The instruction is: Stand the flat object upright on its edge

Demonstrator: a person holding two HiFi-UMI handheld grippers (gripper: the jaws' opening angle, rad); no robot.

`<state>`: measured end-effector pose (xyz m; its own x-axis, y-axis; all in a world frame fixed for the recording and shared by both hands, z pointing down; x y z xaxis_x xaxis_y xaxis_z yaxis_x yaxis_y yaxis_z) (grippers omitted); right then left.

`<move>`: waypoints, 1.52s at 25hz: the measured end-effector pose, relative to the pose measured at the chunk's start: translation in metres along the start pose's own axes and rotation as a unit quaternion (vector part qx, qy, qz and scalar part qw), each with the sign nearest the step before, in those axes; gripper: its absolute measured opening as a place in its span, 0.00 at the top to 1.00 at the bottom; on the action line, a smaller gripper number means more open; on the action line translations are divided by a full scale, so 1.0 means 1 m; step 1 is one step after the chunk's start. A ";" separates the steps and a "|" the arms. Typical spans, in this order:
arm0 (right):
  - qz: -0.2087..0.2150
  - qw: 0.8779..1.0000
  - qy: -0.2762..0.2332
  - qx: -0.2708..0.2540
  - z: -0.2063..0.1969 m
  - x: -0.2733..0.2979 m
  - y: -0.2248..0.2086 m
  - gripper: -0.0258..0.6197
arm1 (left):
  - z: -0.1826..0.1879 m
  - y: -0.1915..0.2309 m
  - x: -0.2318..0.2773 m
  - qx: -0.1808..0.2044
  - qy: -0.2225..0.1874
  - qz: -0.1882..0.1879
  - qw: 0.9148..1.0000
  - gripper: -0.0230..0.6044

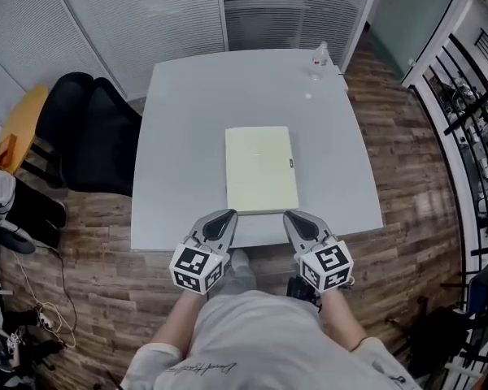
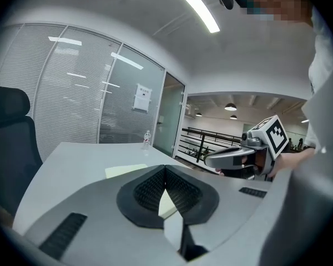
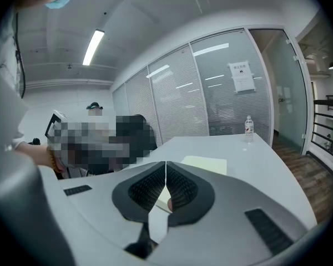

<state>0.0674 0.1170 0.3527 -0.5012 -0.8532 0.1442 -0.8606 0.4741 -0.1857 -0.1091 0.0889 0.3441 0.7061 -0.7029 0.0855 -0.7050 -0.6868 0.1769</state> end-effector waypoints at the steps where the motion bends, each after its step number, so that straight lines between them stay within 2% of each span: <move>1: -0.003 1.000 0.000 0.001 0.001 0.009 -0.002 0.92 | 0.002 0.008 0.006 0.000 0.000 -0.004 1.000 0.94; 6: -0.022 1.000 -0.002 0.005 0.008 0.048 -0.010 0.92 | 0.010 0.044 0.029 0.013 0.009 -0.023 1.000 0.94; 10: -0.039 0.999 -0.002 0.005 0.013 0.069 -0.014 0.92 | 0.012 0.070 0.037 0.009 0.013 -0.030 0.999 0.94; 18: -0.047 0.999 0.008 0.008 0.015 0.086 -0.015 0.92 | 0.012 0.085 0.050 -0.002 0.018 -0.044 0.999 0.94; 30: -0.042 0.999 0.014 0.008 0.024 0.088 -0.028 0.92 | 0.014 0.087 0.052 -0.003 0.023 -0.028 0.999 0.94; 35: -0.028 0.999 0.026 0.004 0.025 0.092 -0.038 0.92 | 0.012 0.089 0.057 -0.024 0.027 -0.012 0.999 0.94; 38: -0.028 0.999 0.039 -0.005 0.021 0.092 -0.047 0.92 | 0.009 0.088 0.059 -0.022 0.034 -0.003 0.999 0.94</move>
<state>0.0641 0.0117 0.3538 -0.4581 -0.8588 0.2292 -0.8879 0.4295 -0.1650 -0.1298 -0.0146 0.3561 0.7143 -0.6835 0.1505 -0.6981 -0.6809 0.2213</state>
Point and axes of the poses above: the fingertips, and each gripper's own axes: x forward along the fingers, y to its left, z out of its top, the point moved 5 cm from there along -x, backward along the fingers, and after that the axes turned 13 degrees about -y, right-handed, at the moved point
